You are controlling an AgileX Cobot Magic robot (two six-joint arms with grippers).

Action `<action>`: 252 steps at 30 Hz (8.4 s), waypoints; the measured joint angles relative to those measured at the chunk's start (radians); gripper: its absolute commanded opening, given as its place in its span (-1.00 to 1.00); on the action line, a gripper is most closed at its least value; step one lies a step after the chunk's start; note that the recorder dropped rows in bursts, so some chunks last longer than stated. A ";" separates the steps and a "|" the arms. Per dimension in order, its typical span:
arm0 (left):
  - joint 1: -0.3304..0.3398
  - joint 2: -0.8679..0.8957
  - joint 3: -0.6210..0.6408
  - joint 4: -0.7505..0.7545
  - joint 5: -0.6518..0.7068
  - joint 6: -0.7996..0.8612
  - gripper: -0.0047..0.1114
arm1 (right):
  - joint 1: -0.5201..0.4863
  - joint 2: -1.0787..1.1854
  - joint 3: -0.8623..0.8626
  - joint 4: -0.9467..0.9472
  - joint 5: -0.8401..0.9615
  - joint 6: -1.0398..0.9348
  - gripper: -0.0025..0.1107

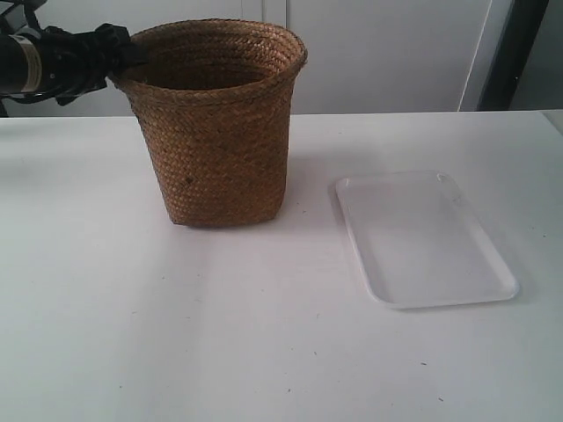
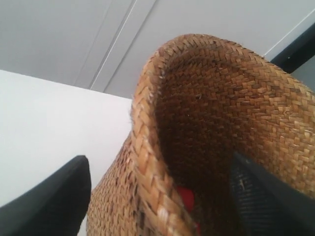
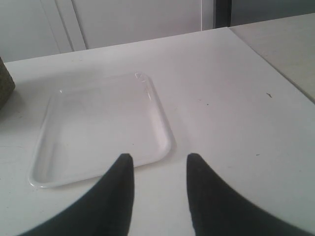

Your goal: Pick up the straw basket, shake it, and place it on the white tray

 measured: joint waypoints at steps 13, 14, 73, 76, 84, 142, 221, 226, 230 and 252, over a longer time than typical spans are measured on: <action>0.000 0.000 0.000 0.018 -0.096 0.000 0.44 | 0.000 0.000 0.002 -0.058 -0.052 -0.064 -0.34; 0.000 0.000 0.000 0.024 -0.096 0.000 0.44 | 0.000 0.000 0.004 -0.072 -0.097 -0.084 -0.34; -0.003 0.000 -0.002 0.093 -0.164 0.031 -0.92 | 0.292 1.533 -1.032 -1.212 -0.882 1.572 0.42; -0.016 0.000 -0.004 0.098 -0.152 0.049 -0.92 | 0.308 1.590 -1.090 -1.214 -0.838 1.600 0.33; -0.042 -0.002 -0.011 0.122 -0.123 0.060 -0.92 | 0.349 1.804 -1.232 -1.302 -0.780 1.730 -0.06; -0.713 -1.086 0.738 -1.106 0.522 1.550 -0.92 | 0.782 0.806 -0.610 -0.291 -0.270 0.377 -0.96; -0.873 -1.019 0.727 -0.486 0.714 0.860 -0.92 | 0.751 0.772 -0.415 -0.017 -0.402 0.189 -0.96; -0.921 -1.092 0.611 -0.489 0.729 0.950 -0.92 | 0.755 0.704 -0.642 -0.083 -0.218 0.196 -0.96; -0.920 -1.057 0.716 -0.414 0.811 0.825 -0.92 | 0.755 0.734 -0.479 -0.107 -0.388 0.208 -0.96; -0.956 -0.910 0.681 -0.461 0.821 0.744 -0.92 | 0.760 0.836 -0.488 -0.210 -0.231 0.405 -0.96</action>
